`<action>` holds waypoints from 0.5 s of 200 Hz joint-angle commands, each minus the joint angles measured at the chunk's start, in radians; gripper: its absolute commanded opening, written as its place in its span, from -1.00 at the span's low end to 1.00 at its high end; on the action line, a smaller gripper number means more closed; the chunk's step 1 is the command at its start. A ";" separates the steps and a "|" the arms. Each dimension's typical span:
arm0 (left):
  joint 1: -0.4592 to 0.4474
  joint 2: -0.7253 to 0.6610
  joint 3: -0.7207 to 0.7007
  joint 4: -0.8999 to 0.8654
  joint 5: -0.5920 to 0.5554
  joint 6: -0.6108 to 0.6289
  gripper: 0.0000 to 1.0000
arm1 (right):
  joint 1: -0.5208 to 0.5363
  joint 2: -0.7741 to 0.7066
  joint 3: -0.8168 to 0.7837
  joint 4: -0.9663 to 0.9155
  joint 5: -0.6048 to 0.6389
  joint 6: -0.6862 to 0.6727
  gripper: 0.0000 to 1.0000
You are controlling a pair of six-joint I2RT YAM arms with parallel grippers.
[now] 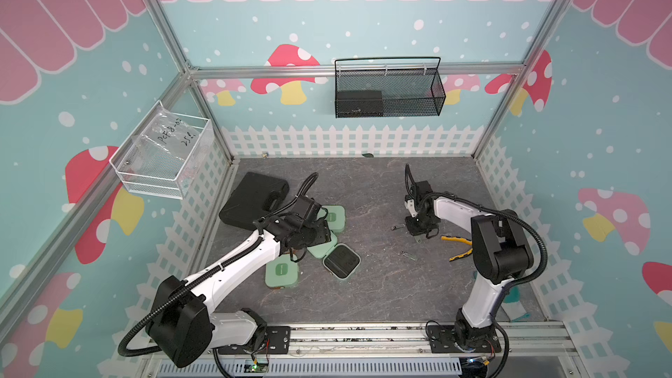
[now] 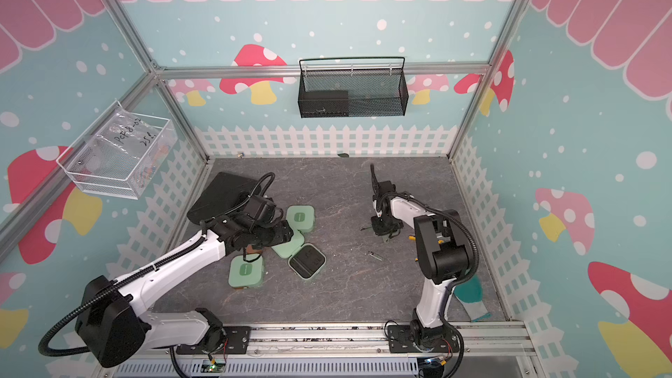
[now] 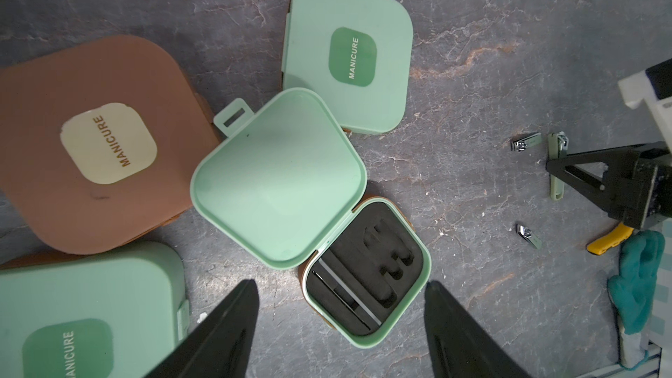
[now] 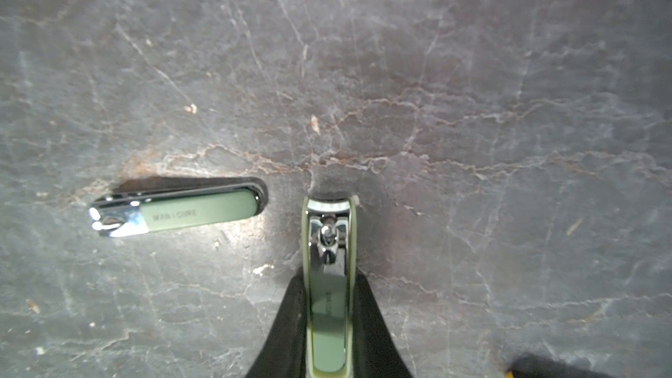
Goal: Organize nail clipper sets
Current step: Pick up the nail clipper from the center of the board.
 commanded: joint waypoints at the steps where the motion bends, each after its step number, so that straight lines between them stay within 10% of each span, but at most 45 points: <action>1: -0.006 -0.027 0.018 -0.035 -0.036 -0.026 0.49 | -0.008 -0.028 -0.008 -0.027 0.049 -0.009 -0.95; 100: 0.096 -0.070 0.007 -0.067 -0.031 -0.046 0.46 | 0.316 -0.277 0.109 -0.127 -0.044 -0.014 -0.97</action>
